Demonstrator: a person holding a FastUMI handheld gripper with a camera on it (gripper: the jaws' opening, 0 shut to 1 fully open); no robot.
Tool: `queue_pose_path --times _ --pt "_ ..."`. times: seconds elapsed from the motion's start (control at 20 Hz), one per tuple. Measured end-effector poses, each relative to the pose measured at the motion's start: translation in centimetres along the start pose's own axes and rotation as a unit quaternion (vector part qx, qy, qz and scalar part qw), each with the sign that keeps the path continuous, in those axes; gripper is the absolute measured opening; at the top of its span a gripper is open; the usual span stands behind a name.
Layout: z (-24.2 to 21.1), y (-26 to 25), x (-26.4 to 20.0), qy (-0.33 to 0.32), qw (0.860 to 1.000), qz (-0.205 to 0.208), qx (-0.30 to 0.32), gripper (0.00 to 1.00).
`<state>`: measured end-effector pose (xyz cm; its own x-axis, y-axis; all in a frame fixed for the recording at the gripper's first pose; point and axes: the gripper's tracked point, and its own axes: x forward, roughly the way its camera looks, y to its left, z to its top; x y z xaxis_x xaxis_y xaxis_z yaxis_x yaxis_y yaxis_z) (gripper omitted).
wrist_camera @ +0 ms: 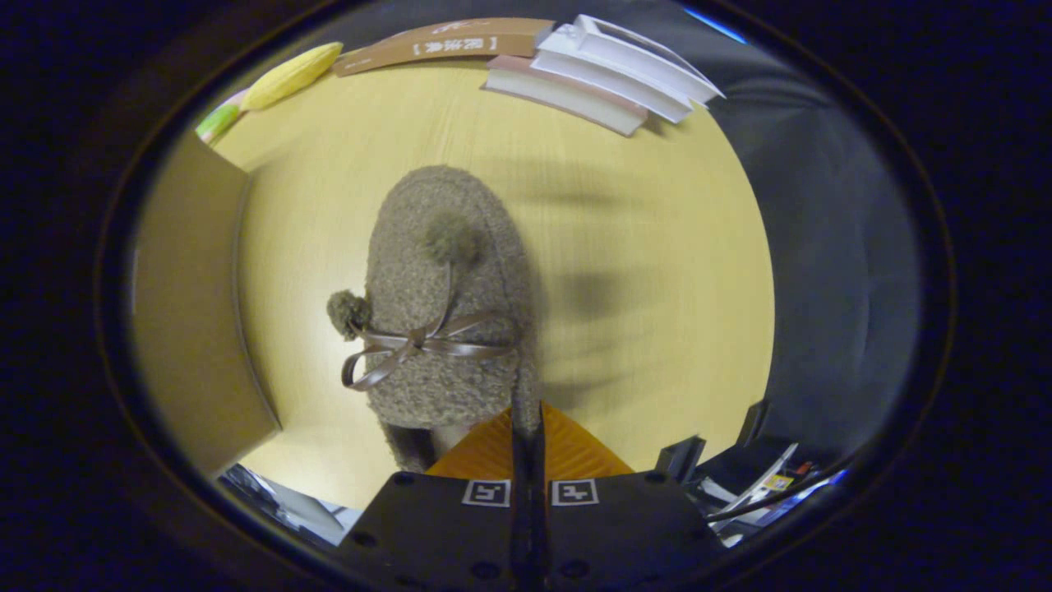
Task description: Open the storage box then place both shoes into the box .Put the left shoe in first, then the right shoe, with the right side of both shoes facing outward in a uniform manner.
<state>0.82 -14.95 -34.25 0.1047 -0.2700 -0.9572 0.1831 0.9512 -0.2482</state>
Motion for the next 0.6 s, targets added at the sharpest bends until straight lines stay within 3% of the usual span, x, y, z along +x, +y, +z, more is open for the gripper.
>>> queue_pose_path --times 0.3,0.6 --pt "-0.7 -1.7 -5.2 -0.013 0.998 -0.068 -0.013 0.04" --pt "0.7 -1.9 -15.2 -0.054 0.991 -0.124 0.0 0.04"
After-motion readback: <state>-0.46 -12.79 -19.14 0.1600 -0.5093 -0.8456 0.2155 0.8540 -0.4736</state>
